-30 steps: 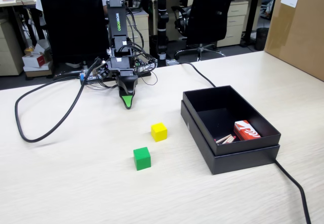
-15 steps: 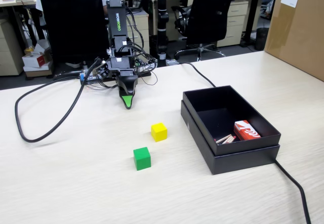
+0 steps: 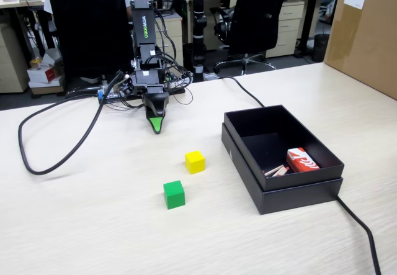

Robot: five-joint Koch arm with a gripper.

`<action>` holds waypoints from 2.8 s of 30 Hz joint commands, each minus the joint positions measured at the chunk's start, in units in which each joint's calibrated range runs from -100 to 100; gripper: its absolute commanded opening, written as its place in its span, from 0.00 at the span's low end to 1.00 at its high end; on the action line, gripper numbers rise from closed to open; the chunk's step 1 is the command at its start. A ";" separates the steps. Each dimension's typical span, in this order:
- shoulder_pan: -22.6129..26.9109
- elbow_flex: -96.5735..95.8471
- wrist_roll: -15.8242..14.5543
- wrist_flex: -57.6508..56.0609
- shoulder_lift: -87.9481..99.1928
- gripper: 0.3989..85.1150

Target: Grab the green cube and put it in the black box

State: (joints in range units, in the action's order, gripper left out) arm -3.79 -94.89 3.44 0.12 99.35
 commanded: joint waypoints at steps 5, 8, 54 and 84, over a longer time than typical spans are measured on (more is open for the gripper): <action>0.00 -1.30 0.29 -1.11 -0.04 0.58; 0.00 -1.21 0.29 -1.11 -0.04 0.58; 2.49 55.81 -4.98 -39.21 -21.27 0.55; 1.47 123.63 -5.71 -52.86 -106.75 0.55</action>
State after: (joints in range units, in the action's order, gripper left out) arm -2.22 23.23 -2.71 -52.61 -7.31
